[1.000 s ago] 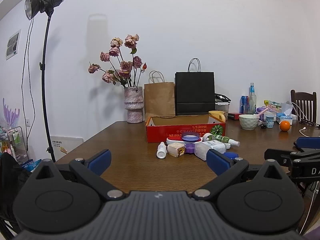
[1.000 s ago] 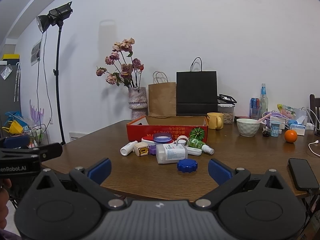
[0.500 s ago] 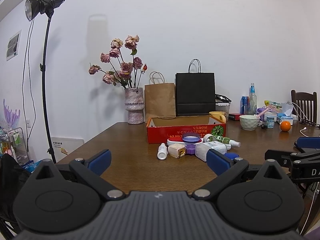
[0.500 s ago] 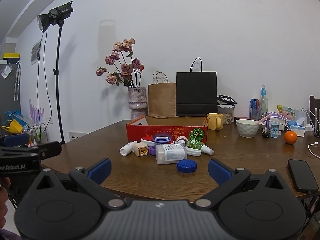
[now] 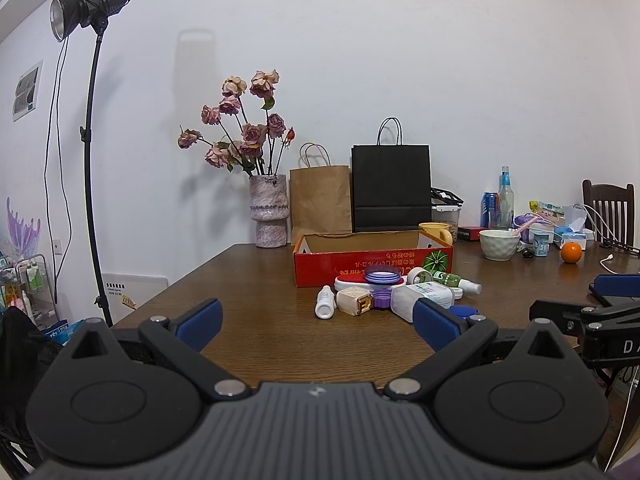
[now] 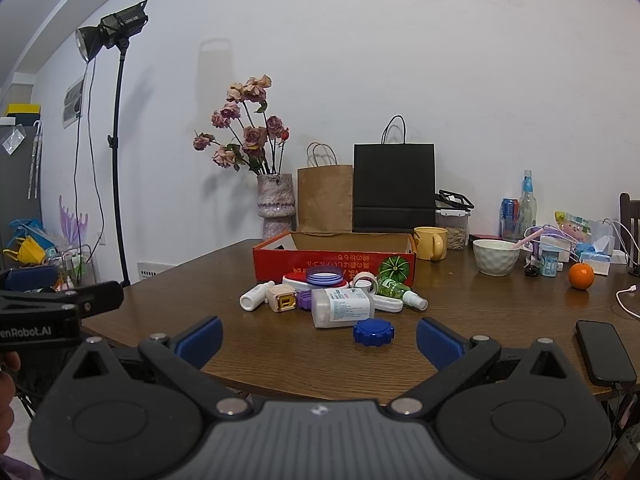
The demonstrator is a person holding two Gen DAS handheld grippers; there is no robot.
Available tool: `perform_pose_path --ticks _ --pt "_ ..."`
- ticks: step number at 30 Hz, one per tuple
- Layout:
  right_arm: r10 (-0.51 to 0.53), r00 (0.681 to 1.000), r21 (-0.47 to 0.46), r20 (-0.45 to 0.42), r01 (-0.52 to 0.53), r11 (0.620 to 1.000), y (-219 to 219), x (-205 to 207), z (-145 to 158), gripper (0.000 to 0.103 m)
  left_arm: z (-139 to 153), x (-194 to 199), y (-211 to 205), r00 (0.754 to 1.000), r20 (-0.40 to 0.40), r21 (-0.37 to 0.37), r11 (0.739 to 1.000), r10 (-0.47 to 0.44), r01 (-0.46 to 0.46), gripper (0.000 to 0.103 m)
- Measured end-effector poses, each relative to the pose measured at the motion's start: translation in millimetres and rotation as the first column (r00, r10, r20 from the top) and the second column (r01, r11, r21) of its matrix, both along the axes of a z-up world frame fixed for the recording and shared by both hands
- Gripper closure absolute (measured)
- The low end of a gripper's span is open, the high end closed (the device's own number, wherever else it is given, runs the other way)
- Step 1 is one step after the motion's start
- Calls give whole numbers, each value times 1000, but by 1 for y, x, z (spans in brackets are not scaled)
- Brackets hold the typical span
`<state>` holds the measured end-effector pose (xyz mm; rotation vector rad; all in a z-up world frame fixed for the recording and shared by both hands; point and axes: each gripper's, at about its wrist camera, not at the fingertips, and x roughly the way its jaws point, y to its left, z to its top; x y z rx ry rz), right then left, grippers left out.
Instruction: Organize rigid objects
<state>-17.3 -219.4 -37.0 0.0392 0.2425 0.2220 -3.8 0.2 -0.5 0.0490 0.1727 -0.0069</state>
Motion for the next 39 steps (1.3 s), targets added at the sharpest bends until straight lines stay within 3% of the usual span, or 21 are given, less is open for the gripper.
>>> perform_pose_path --ticks 39 --pt "1 1000 -33 31 0 999 6 3 -3 0 -4 6 -2 1000 4 24 1000 17 -17 0"
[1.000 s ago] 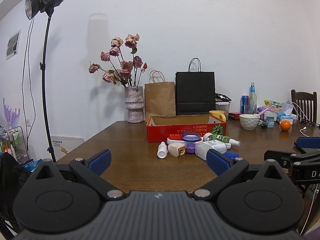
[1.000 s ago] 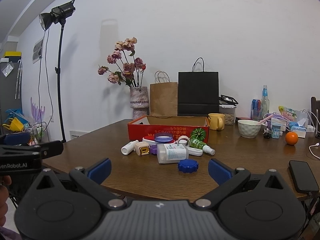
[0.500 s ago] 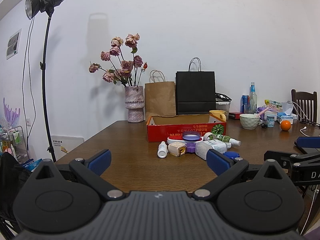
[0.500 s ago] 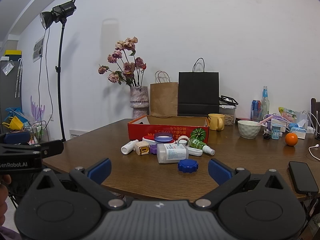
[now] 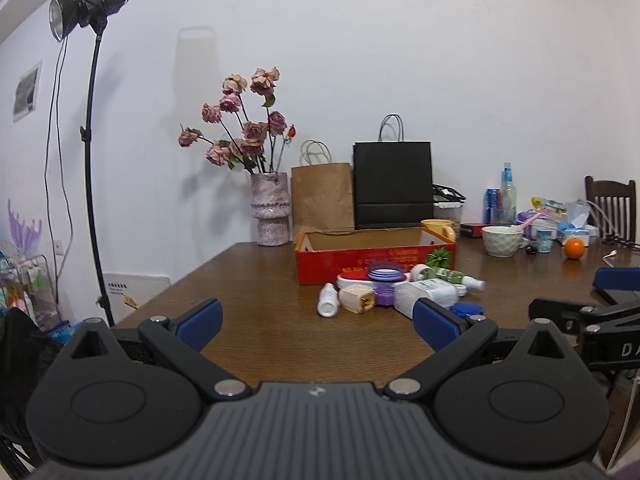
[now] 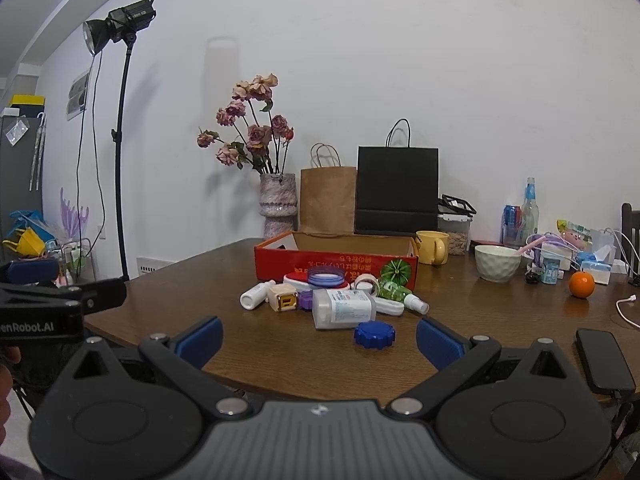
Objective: Organize rigid objects
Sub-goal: 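Grasp the white spray bottle with the left tool while the right tool grasps the blue cap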
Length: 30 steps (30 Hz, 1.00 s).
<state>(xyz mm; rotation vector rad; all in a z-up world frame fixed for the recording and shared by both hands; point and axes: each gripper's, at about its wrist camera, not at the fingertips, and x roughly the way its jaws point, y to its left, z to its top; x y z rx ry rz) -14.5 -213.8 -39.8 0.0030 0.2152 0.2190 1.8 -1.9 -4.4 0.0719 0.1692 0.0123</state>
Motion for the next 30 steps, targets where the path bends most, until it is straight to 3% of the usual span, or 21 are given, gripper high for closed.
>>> perform_pose_path --ticks 3,8,11,19,25,30 --pt "-30 999 -16 13 30 999 1 15 -6 0 -3 19 -4 999 -26 85 996 43 -40 0" --pt "-41 996 19 -74 43 999 -2 57 -25 0 -11 56 -1 996 -85 66 997 39 -33 0" --pt "-47 996 21 -79 49 999 -2 75 -31 0 -14 66 -2 997 -51 74 996 61 -58 0" --pt "-35 991 108 -129 49 993 -14 141 -35 0 -18 132 -2 988 -141 55 997 59 -52 0" --pt "-5 975 57 -222 18 998 -18 191 -37 0 -24 183 -10 981 -191 31 999 23 -18 0" --pt "15 961 51 -276 -1 999 -21 209 -48 3 -34 207 -27 975 -221 44 998 -35 46 0"
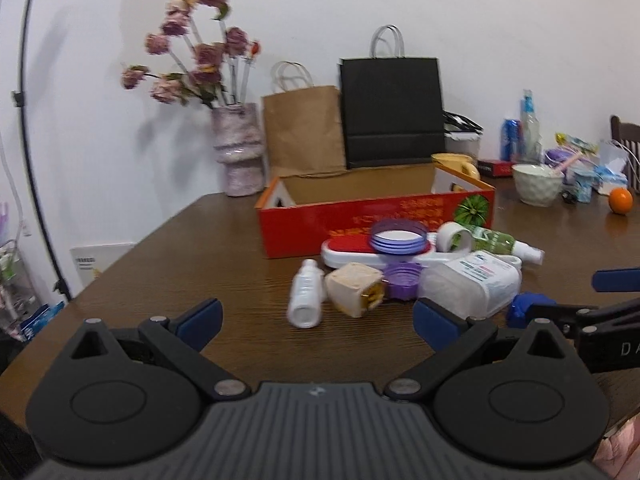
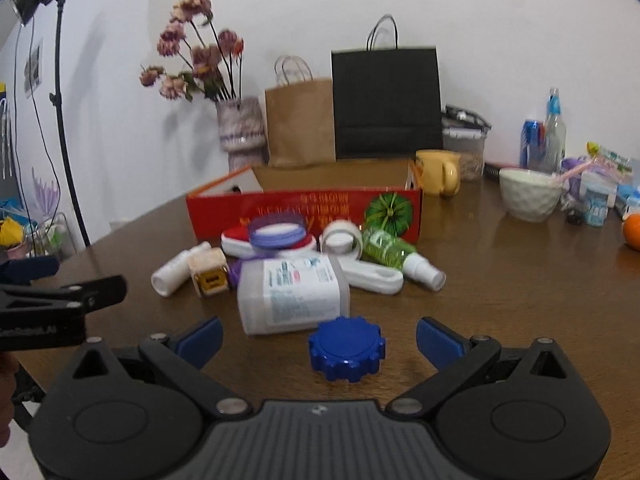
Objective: Organize rigid objects
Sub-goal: 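Grasp the white spray bottle with the left tool while the right tool grasps the blue cap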
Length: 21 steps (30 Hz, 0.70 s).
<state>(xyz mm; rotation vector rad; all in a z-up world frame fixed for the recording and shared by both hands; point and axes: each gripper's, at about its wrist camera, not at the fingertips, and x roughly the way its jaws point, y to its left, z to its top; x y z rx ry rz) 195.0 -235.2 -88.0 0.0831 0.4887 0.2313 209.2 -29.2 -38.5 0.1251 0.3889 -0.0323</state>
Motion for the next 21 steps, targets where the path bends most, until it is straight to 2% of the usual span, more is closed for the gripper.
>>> perform_pose_path --ticks 2,6,10,11,13,14,15,17,19,20,21 --pt "1 1000 -9 -13 -1 1000 -1 5 -4 16 -4 9 -4 1000 -10 11 1000 -10 10 0" --pt "5 999 -33 -48 -6 999 -2 14 -12 25 -11 39 0 998 -62 15 1000 12 -11 0" --pt "7 997 -42 -76 -11 999 -4 23 -17 34 -17 66 14 992 -125 -21 999 35 -38 1" --pt "6 997 -44 -82 -10 999 -5 25 -17 38 -18 71 17 991 -130 -24 999 31 -35 4" --pt "4 996 -39 -92 -8 999 -6 30 -19 39 -19 83 21 989 -146 -28 999 19 -23 8" --pt "6 995 -34 -96 -10 999 -5 32 -19 39 -19 91 24 987 -163 -40 999 11 -18 15" --pt "9 995 -33 -100 -12 999 -5 33 -20 39 -20 97 27 984 -180 -51 999 8 -18 27" --pt "10 994 -34 -109 -13 999 -5 36 -22 42 -21 108 33 978 -209 -72 997 7 -23 38" --pt "7 994 -38 -109 -11 999 -5 38 -23 44 -23 115 37 973 -228 -86 996 13 -33 39" --pt "7 994 -38 -109 -11 999 -5 39 -23 44 -24 117 38 972 -235 -89 995 12 -34 43" --pt "6 994 -36 -109 -10 999 -6 40 -23 44 -26 119 39 971 -240 -88 996 9 -31 53"
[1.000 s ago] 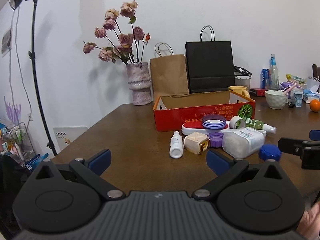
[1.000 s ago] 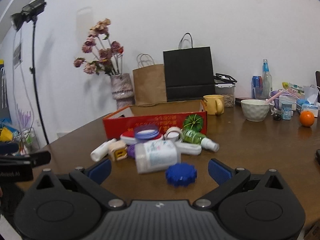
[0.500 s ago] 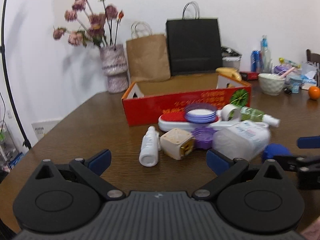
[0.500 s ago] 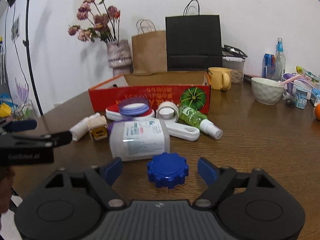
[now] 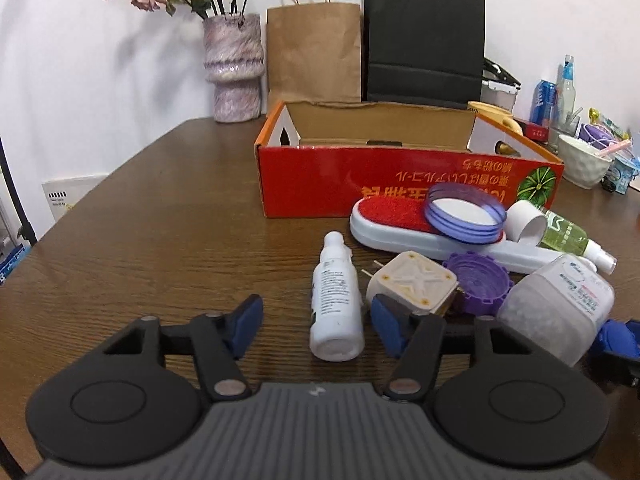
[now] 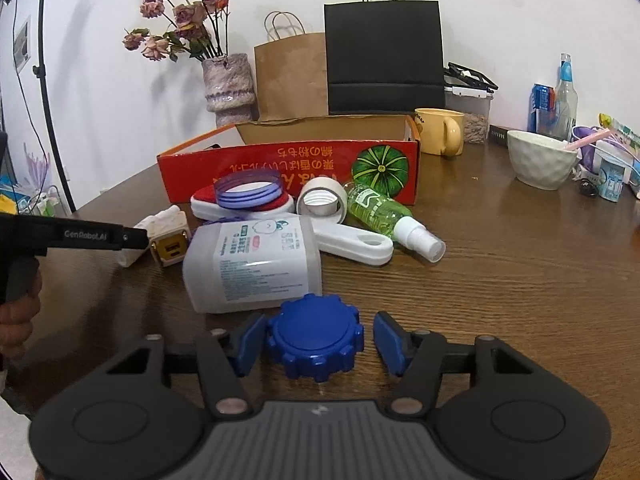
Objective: Organize rigid objects
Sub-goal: 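Grasp the white spray bottle with the left tool while the right tool grasps the blue cap, then lower the spray bottle and blue cap into the red box and open both tools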
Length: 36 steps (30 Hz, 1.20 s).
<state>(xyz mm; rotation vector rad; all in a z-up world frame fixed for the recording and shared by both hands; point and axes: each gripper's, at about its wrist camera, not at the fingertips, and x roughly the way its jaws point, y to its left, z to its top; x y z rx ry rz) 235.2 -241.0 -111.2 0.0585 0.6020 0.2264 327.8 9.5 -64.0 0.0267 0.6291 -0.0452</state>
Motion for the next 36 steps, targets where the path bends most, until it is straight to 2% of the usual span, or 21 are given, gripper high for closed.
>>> perform_pose_path --ticks 1,2,3,10,16,21,27,31,33,36 --pt "-1 1000 2 0 1 1000 0 1 0 45 -1 1 0 1000 -6 -3 1000 -4 4 59" --pt "-1 1000 0 2 1 1000 -1 2 0 50 -2 3 1 1000 -16 -10 1000 -12 11 72" --pt "-1 1000 -8 6 1 1000 0 2 0 51 -3 3 0 1000 -21 -12 1000 -15 14 73" --pt "-14 1000 1 23 14 1000 -3 -11 -1 51 3 -33 -5 1000 2 4 1000 17 -17 74" --pt "-11 999 8 36 11 1000 -1 -43 3 51 5 -81 1 998 -46 -57 998 35 -38 75" --pt "30 998 13 56 -31 999 8 -69 8 51 6 -114 -8 999 -43 -15 1000 12 -13 75" --pt "54 995 11 85 -55 998 17 -89 13 51 1 -109 -17 997 -58 83 995 -54 59 73" --pt "45 993 9 111 -47 999 15 -100 17 51 1 -101 -13 993 -73 74 992 -97 103 75" --pt "37 992 14 117 -39 999 12 -105 19 51 2 -106 -12 994 -58 68 993 -96 100 75" --pt "25 990 17 141 -27 999 8 -113 23 51 10 -128 -10 996 32 27 996 -88 87 75"
